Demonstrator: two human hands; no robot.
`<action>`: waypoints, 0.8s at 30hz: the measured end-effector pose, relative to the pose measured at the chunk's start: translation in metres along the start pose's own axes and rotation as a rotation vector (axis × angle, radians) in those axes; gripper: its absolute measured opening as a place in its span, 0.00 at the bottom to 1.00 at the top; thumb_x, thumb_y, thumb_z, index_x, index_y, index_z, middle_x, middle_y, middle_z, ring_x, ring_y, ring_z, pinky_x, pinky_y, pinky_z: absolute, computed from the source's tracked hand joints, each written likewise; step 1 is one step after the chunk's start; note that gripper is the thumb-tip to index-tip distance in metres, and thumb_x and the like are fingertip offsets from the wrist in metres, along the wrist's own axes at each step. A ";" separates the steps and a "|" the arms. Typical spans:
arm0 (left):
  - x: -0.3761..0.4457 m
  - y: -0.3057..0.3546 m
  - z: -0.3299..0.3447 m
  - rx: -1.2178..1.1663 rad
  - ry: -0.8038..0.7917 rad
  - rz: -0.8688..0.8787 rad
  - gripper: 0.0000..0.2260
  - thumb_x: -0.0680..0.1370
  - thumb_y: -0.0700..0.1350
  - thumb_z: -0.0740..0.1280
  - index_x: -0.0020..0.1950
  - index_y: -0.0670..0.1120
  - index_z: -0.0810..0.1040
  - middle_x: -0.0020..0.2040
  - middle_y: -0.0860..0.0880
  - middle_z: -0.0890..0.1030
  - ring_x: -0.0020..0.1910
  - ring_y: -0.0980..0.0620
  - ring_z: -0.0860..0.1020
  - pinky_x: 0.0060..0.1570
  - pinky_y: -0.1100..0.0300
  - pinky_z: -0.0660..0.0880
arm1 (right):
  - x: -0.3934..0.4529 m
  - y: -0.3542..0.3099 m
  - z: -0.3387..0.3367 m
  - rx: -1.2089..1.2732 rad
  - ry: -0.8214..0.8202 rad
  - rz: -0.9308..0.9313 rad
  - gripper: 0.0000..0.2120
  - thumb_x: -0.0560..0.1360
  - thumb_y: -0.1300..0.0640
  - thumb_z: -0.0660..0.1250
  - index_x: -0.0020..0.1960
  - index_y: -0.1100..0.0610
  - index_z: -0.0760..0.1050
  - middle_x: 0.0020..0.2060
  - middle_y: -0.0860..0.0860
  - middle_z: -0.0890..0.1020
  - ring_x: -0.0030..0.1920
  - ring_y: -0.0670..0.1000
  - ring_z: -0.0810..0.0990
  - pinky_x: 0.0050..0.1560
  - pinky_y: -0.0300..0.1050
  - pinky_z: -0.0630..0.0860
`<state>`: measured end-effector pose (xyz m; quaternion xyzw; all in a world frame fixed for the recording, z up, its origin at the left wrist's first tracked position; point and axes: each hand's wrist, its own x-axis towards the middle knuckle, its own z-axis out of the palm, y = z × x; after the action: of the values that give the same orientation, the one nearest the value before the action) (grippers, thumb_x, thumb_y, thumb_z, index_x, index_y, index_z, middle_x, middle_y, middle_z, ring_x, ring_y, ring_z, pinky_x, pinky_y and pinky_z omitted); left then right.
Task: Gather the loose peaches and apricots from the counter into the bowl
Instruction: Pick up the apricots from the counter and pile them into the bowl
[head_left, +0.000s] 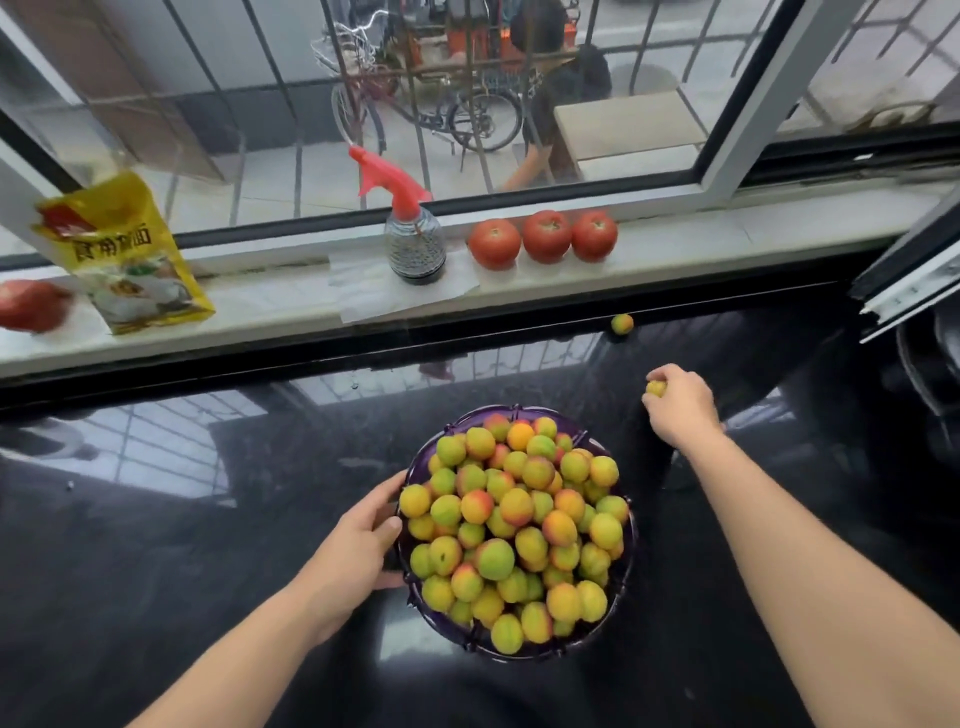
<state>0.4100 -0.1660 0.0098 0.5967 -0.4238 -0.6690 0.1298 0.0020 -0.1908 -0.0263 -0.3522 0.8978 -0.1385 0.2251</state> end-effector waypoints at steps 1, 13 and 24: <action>-0.001 0.000 0.000 -0.003 -0.006 -0.002 0.24 0.88 0.37 0.55 0.71 0.65 0.75 0.63 0.57 0.84 0.63 0.53 0.82 0.49 0.48 0.84 | -0.014 0.003 0.000 0.071 0.010 0.005 0.12 0.80 0.56 0.68 0.63 0.50 0.77 0.61 0.56 0.77 0.55 0.59 0.76 0.50 0.47 0.68; -0.008 0.001 0.005 -0.001 0.010 0.019 0.21 0.89 0.40 0.53 0.75 0.62 0.72 0.67 0.56 0.80 0.63 0.50 0.81 0.39 0.56 0.82 | -0.237 0.016 -0.019 0.992 -0.163 0.011 0.12 0.78 0.65 0.71 0.59 0.53 0.80 0.51 0.52 0.87 0.52 0.53 0.86 0.51 0.49 0.83; -0.012 -0.002 0.008 0.001 0.012 0.047 0.20 0.89 0.42 0.52 0.70 0.63 0.74 0.65 0.52 0.81 0.61 0.48 0.82 0.45 0.48 0.84 | -0.275 0.008 -0.028 1.543 -0.526 0.106 0.20 0.75 0.66 0.65 0.67 0.63 0.76 0.56 0.59 0.83 0.48 0.56 0.83 0.47 0.46 0.83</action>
<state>0.4062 -0.1530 0.0160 0.5906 -0.4371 -0.6620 0.1479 0.1626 0.0088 0.0785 -0.0761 0.4831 -0.6198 0.6138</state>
